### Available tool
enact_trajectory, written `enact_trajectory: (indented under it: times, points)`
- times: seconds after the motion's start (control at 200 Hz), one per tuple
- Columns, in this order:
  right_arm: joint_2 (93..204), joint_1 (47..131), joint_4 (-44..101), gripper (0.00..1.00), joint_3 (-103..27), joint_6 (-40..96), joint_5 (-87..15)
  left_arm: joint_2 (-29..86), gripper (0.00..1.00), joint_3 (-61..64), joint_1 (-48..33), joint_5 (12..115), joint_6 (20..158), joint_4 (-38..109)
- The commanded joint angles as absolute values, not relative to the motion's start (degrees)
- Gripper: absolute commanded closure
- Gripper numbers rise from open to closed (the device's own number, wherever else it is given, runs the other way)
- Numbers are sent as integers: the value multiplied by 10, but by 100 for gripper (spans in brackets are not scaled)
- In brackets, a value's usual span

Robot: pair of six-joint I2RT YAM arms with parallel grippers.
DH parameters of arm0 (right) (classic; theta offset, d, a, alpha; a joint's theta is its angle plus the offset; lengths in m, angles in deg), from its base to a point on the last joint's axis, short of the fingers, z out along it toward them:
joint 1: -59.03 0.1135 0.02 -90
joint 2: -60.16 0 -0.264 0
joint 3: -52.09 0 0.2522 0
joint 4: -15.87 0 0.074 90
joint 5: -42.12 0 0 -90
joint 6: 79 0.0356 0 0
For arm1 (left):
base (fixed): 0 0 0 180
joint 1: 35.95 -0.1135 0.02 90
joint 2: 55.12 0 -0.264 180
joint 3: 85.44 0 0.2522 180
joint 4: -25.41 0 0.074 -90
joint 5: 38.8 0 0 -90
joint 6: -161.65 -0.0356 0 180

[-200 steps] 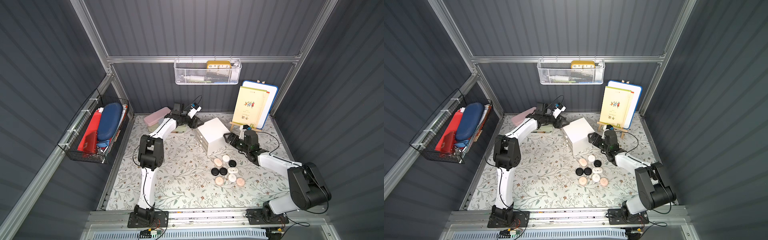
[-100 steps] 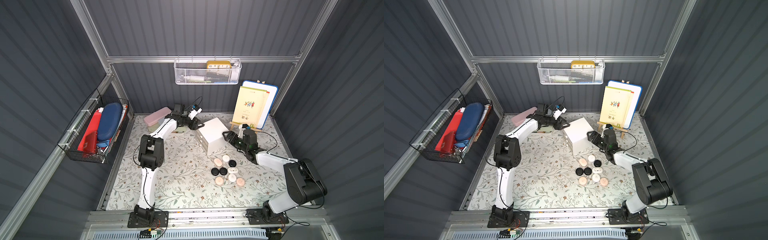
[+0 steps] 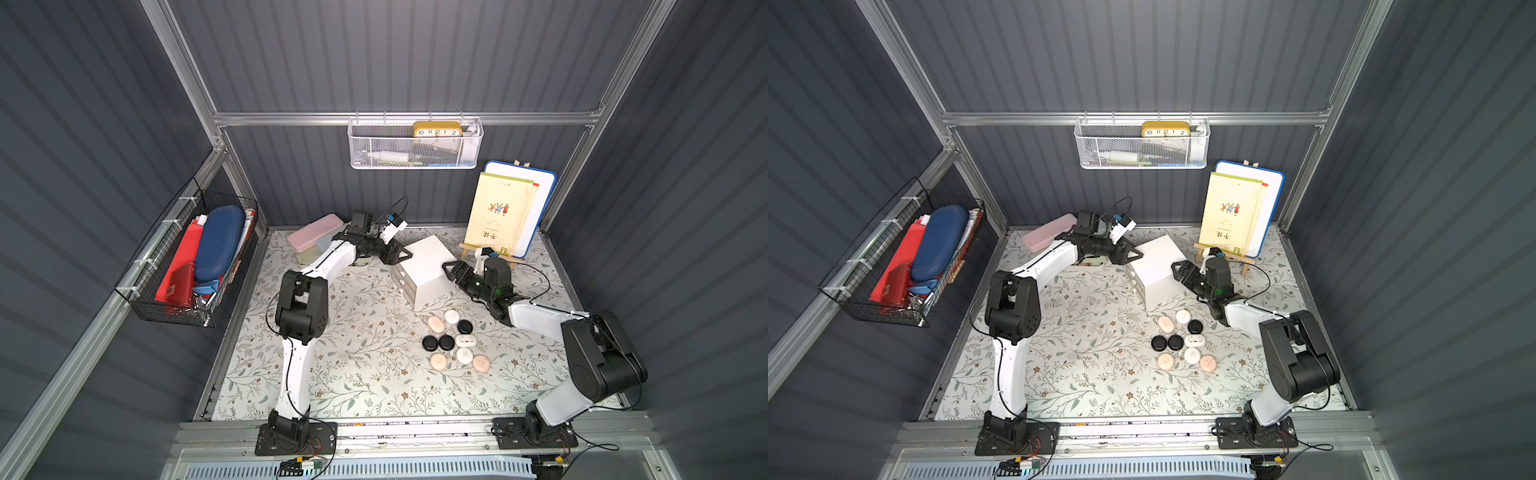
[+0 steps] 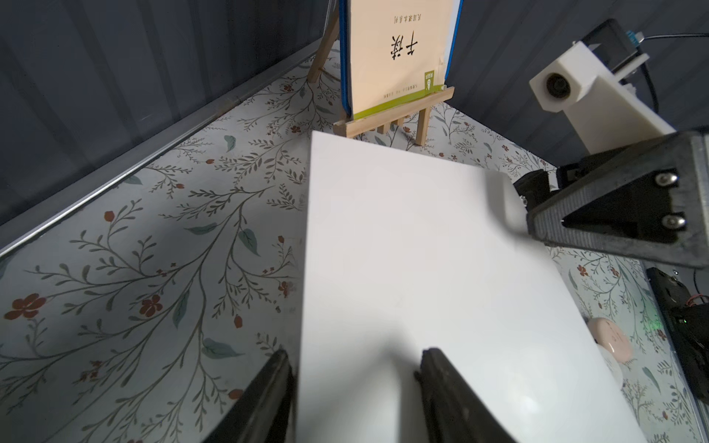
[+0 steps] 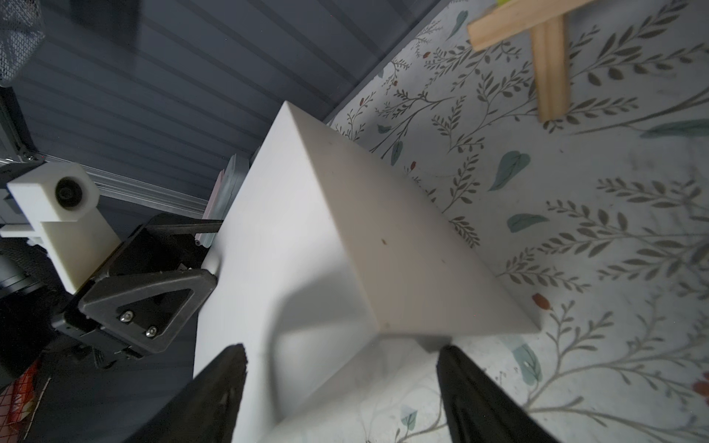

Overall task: Put the bluetooth earphones in the drawer according to color
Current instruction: Adjust the storage box at the center of the board.

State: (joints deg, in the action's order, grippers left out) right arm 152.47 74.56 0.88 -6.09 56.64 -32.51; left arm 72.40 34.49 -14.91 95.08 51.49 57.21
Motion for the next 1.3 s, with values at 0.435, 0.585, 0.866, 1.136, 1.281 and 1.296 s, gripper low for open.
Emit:
enact_trajectory:
  times: [0.435, 0.585, 0.866, 1.136, 1.281, 1.296]
  points:
    - [1560, 748, -5, 18, -94, 571, -312, 666, 44, 248, -119, 944, 542, 596]
    - [1568, 746, -7, 18, -98, 569, -301, 647, 44, 223, -112, 940, 553, 593]
    - [1590, 743, 8, 20, -124, 562, -263, 616, 44, 180, -107, 934, 570, 582]
    - [1607, 742, 85, 21, -175, 523, -233, 590, 43, 150, -94, 932, 585, 574]
    - [1615, 739, 110, 21, -193, 507, -219, 582, 43, 139, -84, 933, 591, 570]
    - [1616, 739, 111, 21, -194, 506, -217, 582, 43, 138, -83, 933, 591, 570]
